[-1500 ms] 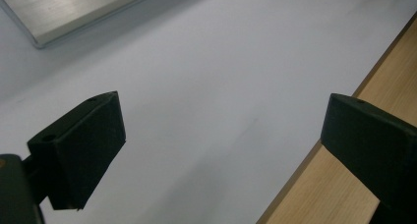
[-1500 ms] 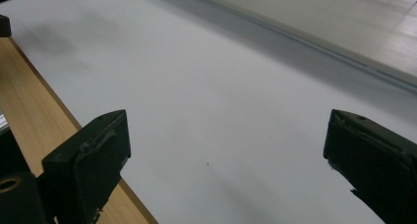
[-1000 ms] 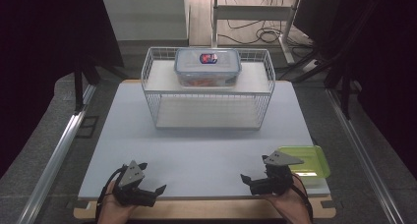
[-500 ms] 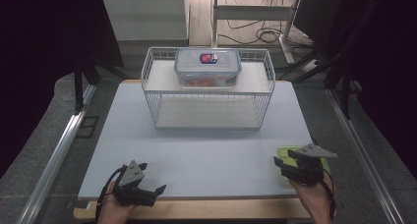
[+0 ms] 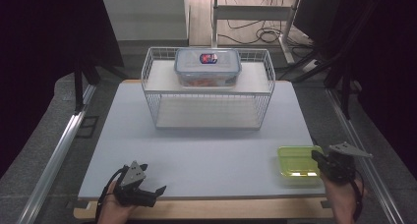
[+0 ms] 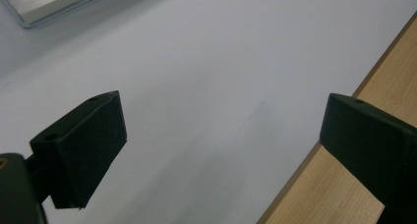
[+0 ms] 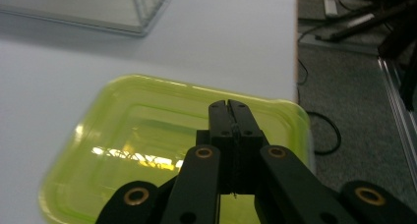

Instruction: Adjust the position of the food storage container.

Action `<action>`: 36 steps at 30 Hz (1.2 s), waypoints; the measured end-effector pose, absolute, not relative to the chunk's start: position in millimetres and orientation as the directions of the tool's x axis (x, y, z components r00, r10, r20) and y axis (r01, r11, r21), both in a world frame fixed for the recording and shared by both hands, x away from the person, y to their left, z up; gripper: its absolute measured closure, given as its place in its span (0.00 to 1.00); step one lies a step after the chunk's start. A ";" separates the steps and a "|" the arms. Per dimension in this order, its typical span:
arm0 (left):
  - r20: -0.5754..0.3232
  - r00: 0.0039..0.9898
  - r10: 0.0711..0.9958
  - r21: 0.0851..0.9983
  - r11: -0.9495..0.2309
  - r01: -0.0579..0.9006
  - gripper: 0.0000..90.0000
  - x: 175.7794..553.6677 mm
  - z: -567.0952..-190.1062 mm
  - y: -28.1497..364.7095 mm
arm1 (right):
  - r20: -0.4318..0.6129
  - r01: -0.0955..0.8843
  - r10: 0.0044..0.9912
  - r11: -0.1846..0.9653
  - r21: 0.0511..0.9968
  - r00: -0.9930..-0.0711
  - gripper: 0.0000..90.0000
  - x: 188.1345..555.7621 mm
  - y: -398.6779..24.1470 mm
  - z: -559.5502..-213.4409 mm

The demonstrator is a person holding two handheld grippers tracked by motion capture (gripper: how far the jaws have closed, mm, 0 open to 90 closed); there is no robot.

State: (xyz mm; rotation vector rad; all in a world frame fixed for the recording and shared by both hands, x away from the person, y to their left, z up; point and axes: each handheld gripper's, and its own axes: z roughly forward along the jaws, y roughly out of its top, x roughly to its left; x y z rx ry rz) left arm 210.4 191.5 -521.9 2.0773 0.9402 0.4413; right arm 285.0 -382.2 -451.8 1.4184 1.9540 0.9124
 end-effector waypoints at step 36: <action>-0.010 0.660 0.751 0.780 -0.407 0.476 0.05 211.0 -522.6 191.8 | -0.018 0.683 0.968 0.189 0.706 -0.250 0.99 292.0 -393.4 -481.4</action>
